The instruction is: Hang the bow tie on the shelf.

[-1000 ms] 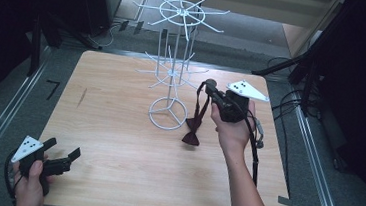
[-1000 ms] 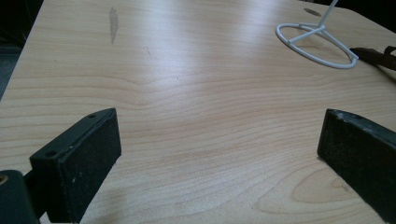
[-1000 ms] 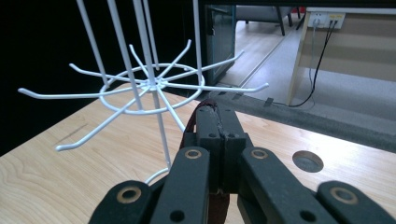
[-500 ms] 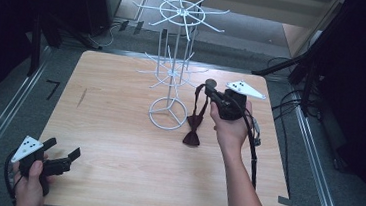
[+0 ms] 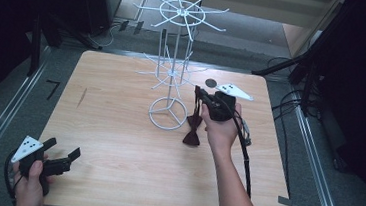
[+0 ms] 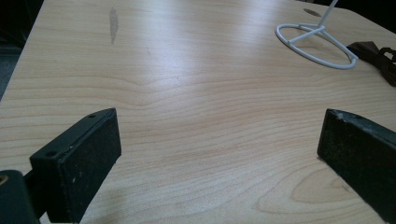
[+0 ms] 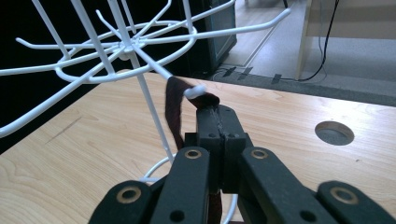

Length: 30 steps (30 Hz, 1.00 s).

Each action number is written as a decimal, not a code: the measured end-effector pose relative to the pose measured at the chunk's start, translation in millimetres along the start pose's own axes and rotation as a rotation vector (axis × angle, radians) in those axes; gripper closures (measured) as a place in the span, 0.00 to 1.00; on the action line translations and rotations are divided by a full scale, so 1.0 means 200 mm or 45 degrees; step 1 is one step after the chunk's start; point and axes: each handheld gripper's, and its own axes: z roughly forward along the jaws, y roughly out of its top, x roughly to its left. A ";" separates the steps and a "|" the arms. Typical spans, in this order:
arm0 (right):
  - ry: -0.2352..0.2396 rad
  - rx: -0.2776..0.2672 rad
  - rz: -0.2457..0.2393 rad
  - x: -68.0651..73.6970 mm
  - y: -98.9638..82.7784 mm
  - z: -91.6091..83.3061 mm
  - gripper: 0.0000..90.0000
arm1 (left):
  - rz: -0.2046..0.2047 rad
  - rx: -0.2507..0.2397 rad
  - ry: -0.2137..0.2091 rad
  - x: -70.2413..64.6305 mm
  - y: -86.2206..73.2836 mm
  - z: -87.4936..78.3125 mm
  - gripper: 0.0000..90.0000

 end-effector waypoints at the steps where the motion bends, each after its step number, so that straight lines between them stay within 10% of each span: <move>1: 0.000 0.002 0.002 0.01 0.00 0.01 1.00 | 0.001 0.000 0.000 0.00 0.00 0.00 0.00; 16: -0.014 0.026 -0.013 0.02 -0.05 0.06 0.99 | 0.002 0.001 -0.002 0.00 0.00 0.00 0.00; 23: -0.034 0.010 -0.068 0.00 -0.07 0.01 0.66 | 0.007 0.004 -0.001 0.00 0.00 0.00 0.00; 30: -0.078 -0.014 -0.077 -0.05 -0.08 -0.09 0.54 | 0.007 0.005 0.001 0.00 0.00 0.00 0.00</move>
